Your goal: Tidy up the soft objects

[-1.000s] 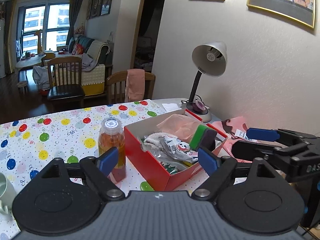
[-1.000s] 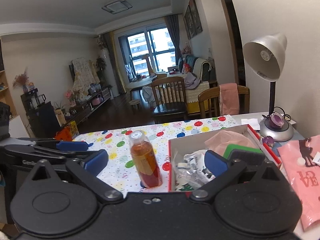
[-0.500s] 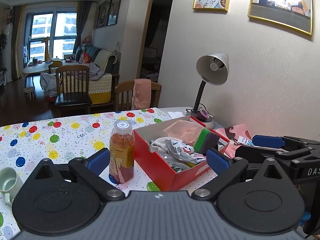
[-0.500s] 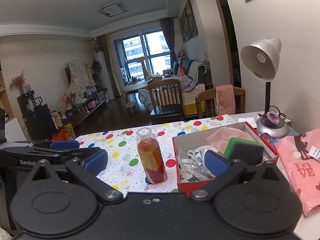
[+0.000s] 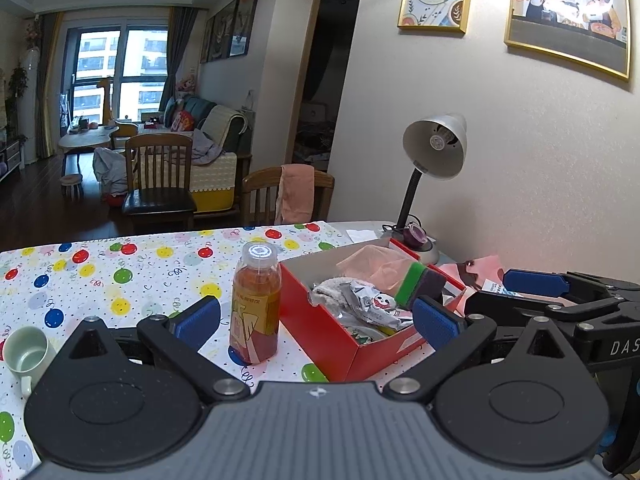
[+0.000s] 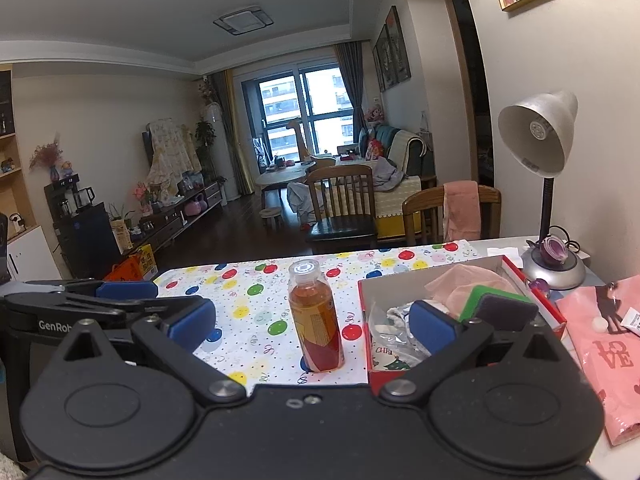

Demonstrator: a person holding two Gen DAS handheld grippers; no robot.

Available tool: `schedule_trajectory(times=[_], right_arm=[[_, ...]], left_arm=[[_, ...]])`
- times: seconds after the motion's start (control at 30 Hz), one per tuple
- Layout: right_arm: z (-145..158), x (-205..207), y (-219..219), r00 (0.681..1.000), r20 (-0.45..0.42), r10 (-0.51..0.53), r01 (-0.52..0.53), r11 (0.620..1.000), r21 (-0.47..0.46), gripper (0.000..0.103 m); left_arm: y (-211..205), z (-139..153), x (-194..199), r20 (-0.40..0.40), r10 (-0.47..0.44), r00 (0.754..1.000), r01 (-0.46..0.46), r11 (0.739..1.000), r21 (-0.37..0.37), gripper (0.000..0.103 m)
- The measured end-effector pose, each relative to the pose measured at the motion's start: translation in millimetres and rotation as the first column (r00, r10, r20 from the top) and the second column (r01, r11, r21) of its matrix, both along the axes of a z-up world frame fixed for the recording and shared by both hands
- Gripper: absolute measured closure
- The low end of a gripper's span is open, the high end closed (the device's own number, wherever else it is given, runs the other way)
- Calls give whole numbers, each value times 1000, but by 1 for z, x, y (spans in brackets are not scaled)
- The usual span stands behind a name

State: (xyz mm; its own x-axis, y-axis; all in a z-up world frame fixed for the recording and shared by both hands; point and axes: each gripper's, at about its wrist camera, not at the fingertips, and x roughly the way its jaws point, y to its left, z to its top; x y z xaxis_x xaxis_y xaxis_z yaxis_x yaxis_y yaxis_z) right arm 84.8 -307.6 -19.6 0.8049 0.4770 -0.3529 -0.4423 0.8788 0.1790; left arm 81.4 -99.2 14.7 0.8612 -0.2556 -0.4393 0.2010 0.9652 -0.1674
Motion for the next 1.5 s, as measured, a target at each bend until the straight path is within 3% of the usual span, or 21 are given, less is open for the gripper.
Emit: schedule_trajectory(times=[1.5], right_arm=[[-4, 7, 2, 999, 29, -21, 22, 999, -28, 0]], left_arm=[[1, -2, -18, 79, 32, 996, -35, 999, 38, 0]])
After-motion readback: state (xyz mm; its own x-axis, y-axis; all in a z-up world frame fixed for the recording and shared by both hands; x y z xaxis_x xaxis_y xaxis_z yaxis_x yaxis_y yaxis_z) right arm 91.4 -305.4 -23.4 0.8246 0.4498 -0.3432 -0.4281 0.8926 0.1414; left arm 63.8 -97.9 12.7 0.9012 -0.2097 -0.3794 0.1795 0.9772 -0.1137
